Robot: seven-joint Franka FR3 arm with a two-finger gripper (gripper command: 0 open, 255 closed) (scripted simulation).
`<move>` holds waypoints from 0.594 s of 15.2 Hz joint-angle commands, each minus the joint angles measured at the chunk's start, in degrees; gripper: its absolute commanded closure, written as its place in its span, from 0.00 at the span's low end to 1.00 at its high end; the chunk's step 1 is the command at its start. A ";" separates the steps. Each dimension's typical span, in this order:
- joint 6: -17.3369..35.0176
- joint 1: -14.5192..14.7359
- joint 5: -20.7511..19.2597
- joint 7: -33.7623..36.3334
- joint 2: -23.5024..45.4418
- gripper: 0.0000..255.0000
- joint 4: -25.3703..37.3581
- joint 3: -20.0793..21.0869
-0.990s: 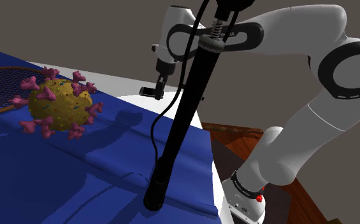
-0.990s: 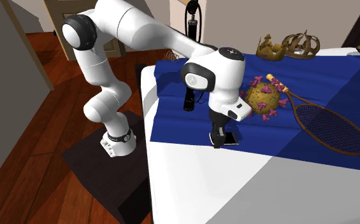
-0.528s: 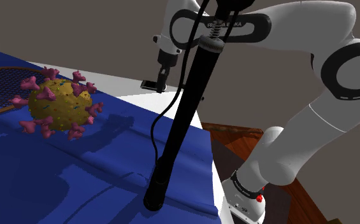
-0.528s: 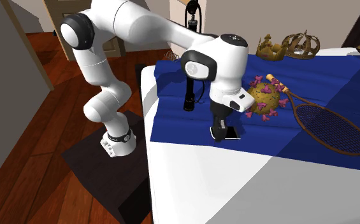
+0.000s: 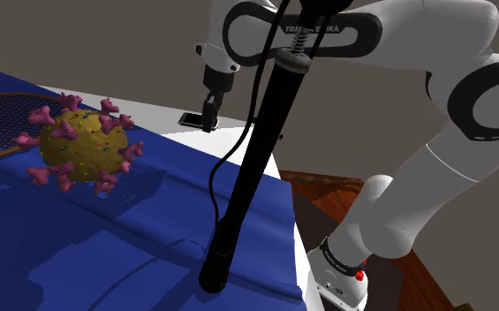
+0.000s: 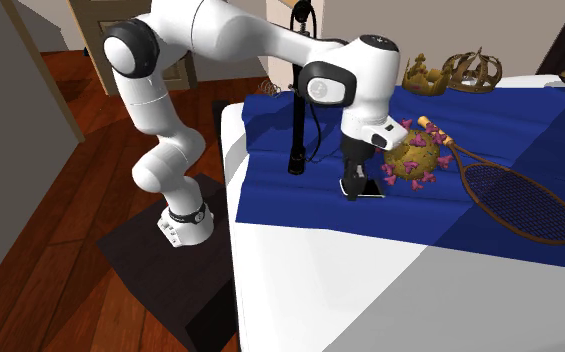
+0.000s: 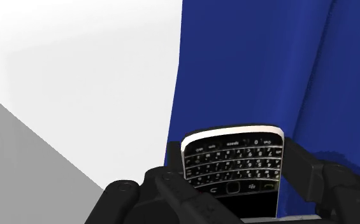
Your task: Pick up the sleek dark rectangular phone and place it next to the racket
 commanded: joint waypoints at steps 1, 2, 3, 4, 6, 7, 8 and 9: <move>0.07 1.22 0.10 2.79 0.84 1.00 0.82 1.54; 0.02 1.83 0.11 4.16 1.39 1.00 1.44 2.30; -0.04 2.44 0.09 5.54 2.00 1.00 2.13 3.05; -0.12 3.06 0.05 6.91 2.66 1.00 2.89 3.79; -0.32 4.32 -0.11 9.66 4.15 1.00 4.61 5.22; -0.44 4.97 -0.24 11.04 4.97 1.00 5.58 5.90; -0.59 5.60 -0.40 12.42 5.86 1.00 6.61 6.60; -0.76 6.25 -0.59 13.79 6.79 1.00 7.72 7.27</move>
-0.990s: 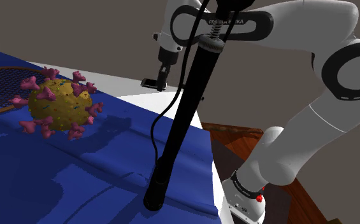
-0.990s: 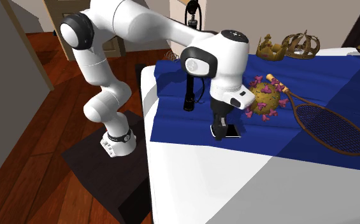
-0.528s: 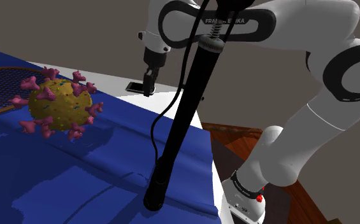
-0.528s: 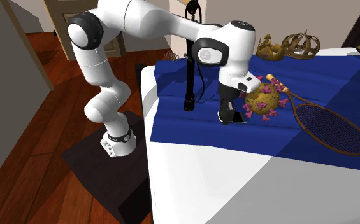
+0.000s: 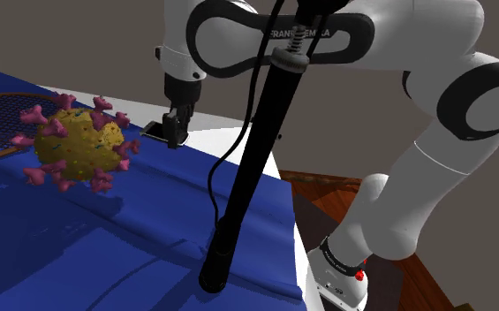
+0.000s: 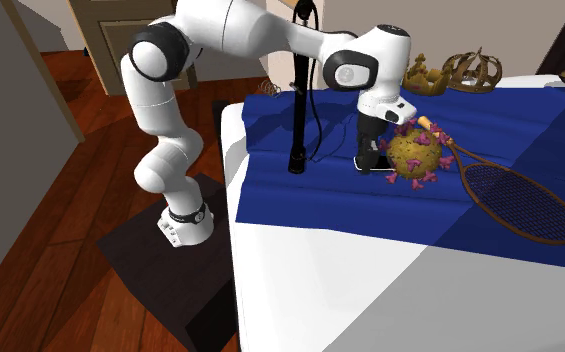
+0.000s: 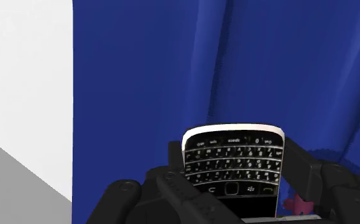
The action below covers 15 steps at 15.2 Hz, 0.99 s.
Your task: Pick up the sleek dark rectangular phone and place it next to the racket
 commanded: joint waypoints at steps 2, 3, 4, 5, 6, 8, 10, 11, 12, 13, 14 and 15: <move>-0.73 1.95 -0.52 3.98 2.50 1.00 3.24 1.94; -0.98 2.64 -0.82 5.35 3.60 1.00 4.58 2.55; -1.26 3.35 -1.14 6.71 4.75 1.00 5.99 3.13; -1.57 4.08 -1.50 8.07 5.97 1.00 7.48 3.70; -1.92 4.83 -1.90 9.42 7.24 1.00 9.06 4.24; -2.75 6.39 -2.79 12.08 9.95 1.00 12.50 5.25; -3.76 8.11 -3.80 14.68 12.91 1.00 16.33 6.11; -4.35 9.01 -4.35 15.95 14.48 1.00 18.42 6.50; -5.00 9.95 -4.92 17.19 16.12 1.00 20.63 6.86; -5.72 10.95 -5.51 18.41 17.84 1.00 22.97 7.17; -6.51 12.01 -6.12 19.58 19.63 1.00 25.47 7.42; -7.39 13.11 -6.74 20.72 21.52 1.00 28.14 7.64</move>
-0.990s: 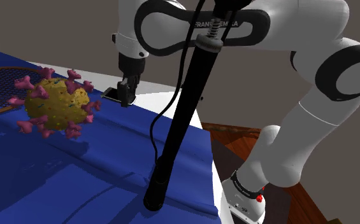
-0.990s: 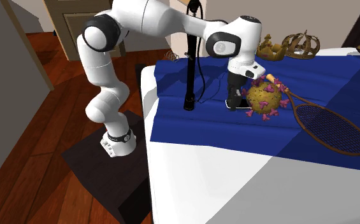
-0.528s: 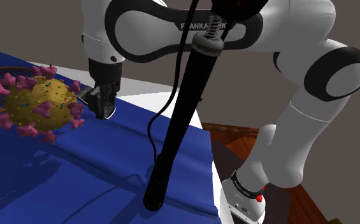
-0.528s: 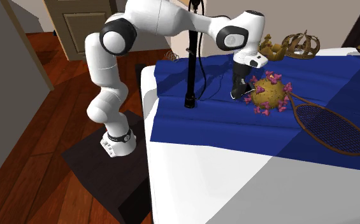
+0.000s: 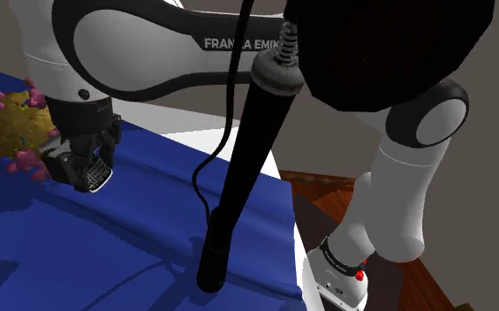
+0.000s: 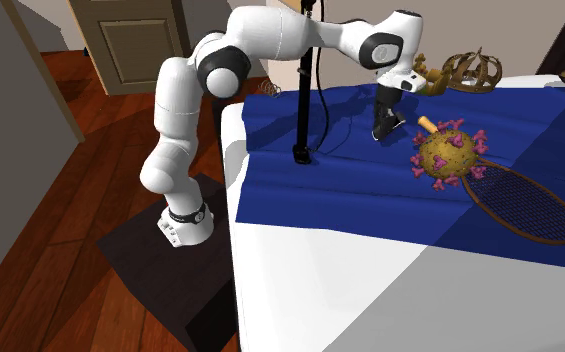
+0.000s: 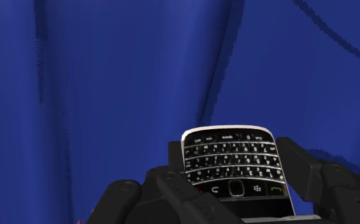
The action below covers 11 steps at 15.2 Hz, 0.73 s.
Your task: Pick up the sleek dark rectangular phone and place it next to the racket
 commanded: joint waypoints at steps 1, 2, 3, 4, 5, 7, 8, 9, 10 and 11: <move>-1.65 2.27 -1.23 2.45 3.62 1.00 5.11 0.49; -2.73 3.49 -1.89 3.49 5.71 1.00 8.20 0.62; -3.94 4.79 -2.56 4.48 7.94 1.00 11.57 0.71; -5.64 6.47 -3.42 5.61 10.91 1.00 16.17 0.78; -4.76 6.38 -3.35 5.62 10.73 1.00 15.11 0.72; -3.04 6.16 -3.28 5.67 10.45 1.00 13.10 0.68; -2.21 6.06 -3.26 5.70 10.34 1.00 12.15 0.67; -1.39 5.96 -3.25 5.72 10.26 1.00 11.24 0.67; -0.58 5.86 -3.25 5.75 10.19 1.00 10.36 0.66; 0.22 5.78 -3.25 5.78 10.15 1.00 9.51 0.64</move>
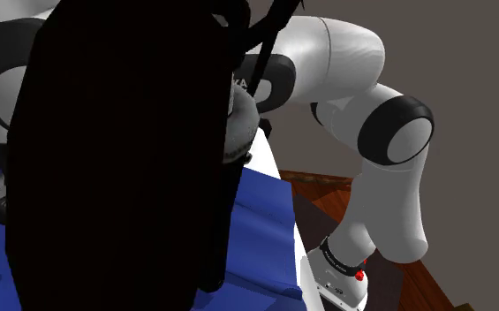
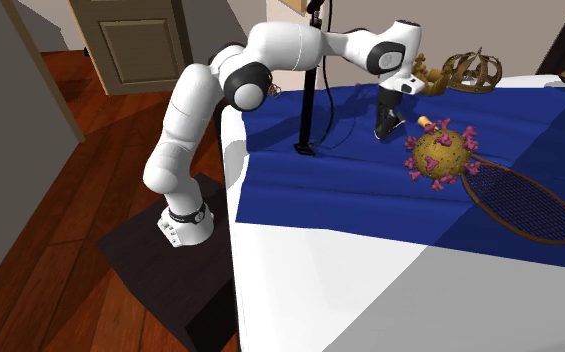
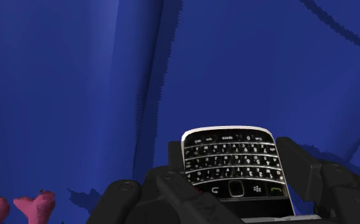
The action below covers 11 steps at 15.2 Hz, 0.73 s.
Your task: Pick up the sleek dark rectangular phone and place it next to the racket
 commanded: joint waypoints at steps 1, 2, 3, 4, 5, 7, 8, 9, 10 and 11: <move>1.44 -0.09 -0.04 0.09 0.05 1.00 -1.36 -0.03; 2.21 -0.16 -0.06 0.13 0.04 1.00 -2.15 -0.04; 2.98 -0.23 -0.07 0.16 0.05 1.00 -2.91 -0.06; 3.73 -0.29 -0.10 0.20 0.08 1.00 -3.65 -0.08; 4.48 -0.35 -0.13 0.23 0.12 1.00 -4.36 -0.10; 5.94 -0.44 -0.20 0.31 0.25 1.00 -5.71 -0.15; 6.66 -0.49 -0.24 0.35 0.34 1.00 -6.35 -0.18; 7.37 -0.52 -0.29 0.39 0.44 1.00 -6.97 -0.21; 8.08 -0.56 -0.34 0.43 0.56 1.00 -7.56 -0.24; 8.77 -0.58 -0.40 0.48 0.68 1.00 -8.14 -0.28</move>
